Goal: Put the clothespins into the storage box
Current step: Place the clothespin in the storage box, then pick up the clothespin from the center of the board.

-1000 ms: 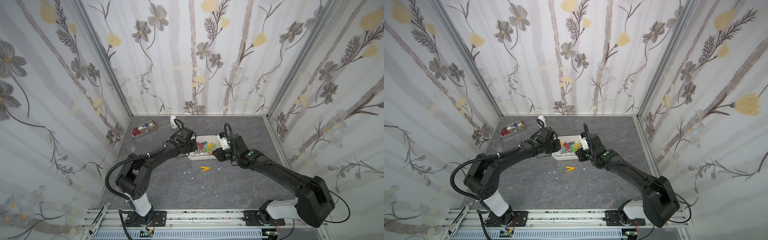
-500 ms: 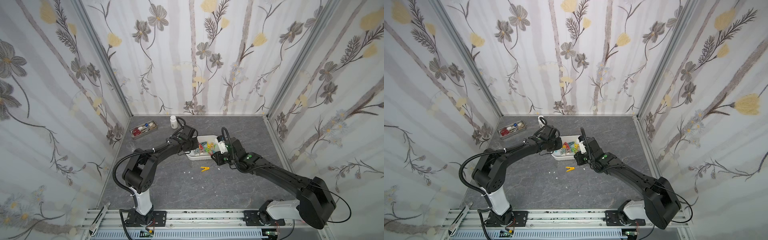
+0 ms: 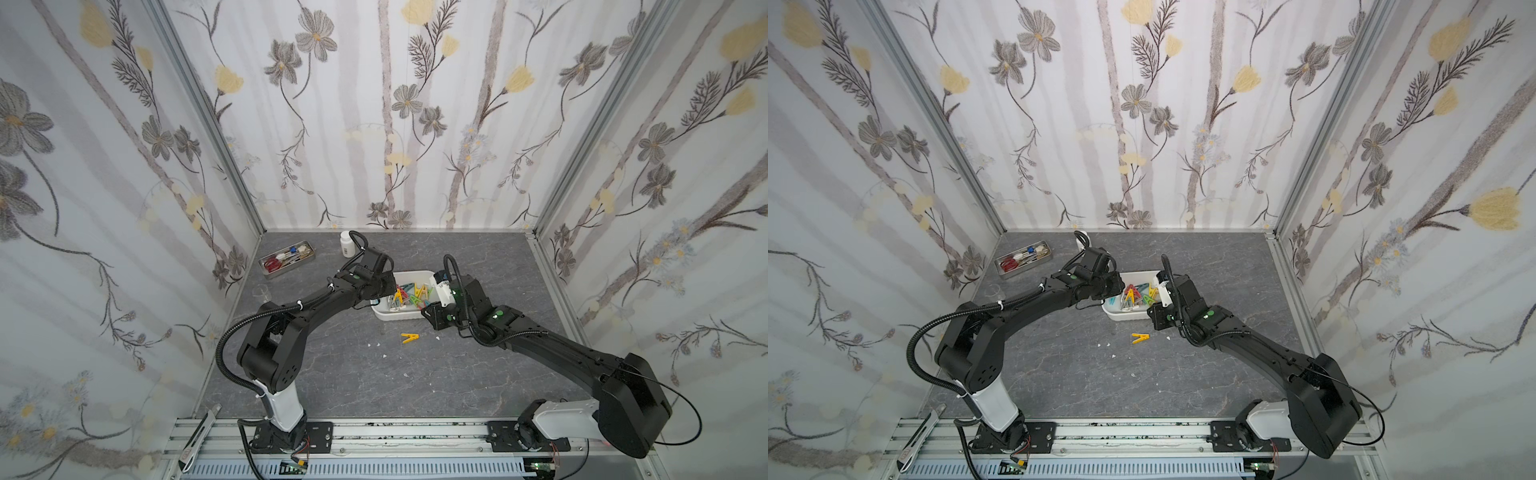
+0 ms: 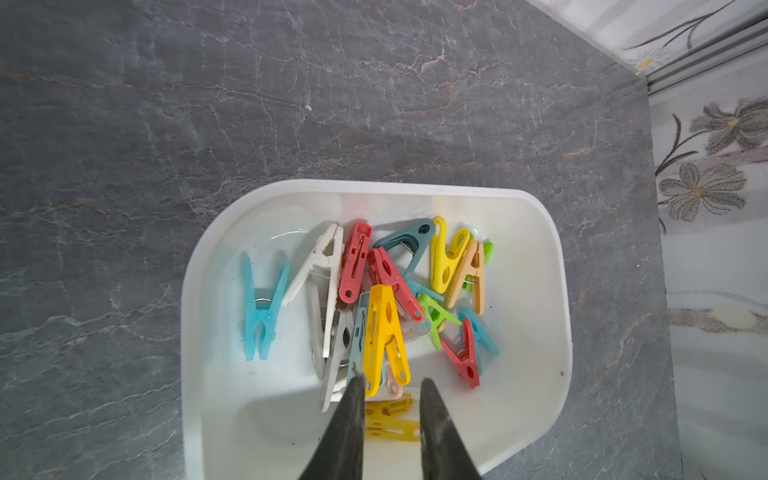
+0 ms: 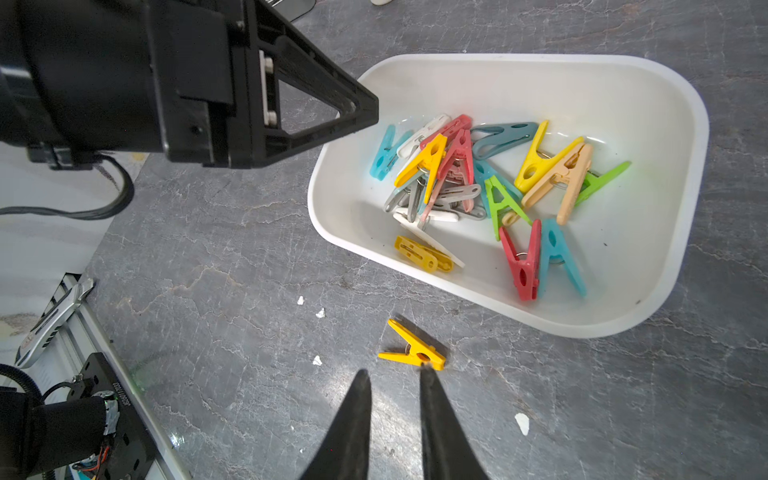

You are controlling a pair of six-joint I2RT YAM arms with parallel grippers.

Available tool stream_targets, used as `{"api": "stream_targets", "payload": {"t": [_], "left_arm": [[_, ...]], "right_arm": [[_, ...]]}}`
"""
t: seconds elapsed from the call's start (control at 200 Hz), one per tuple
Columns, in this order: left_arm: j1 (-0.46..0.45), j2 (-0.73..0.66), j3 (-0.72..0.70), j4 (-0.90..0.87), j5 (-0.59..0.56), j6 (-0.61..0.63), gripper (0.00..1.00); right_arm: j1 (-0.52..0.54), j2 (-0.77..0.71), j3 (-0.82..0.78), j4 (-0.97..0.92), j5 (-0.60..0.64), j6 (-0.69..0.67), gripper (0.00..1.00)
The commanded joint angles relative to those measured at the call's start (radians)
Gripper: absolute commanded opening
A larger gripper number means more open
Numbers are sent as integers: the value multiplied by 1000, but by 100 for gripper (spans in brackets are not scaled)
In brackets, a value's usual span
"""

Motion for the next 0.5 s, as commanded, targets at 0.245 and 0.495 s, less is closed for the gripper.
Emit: {"api": "stream_targets", "payload": {"t": [0.245, 0.495], "left_arm": [[1, -90, -85, 64, -18, -11, 25], [1, -189, -148, 89, -40, -15, 26]], "right_arm": [[43, 8, -13, 51, 30, 75, 24], [127, -35, -57, 47, 173, 242, 25]]}}
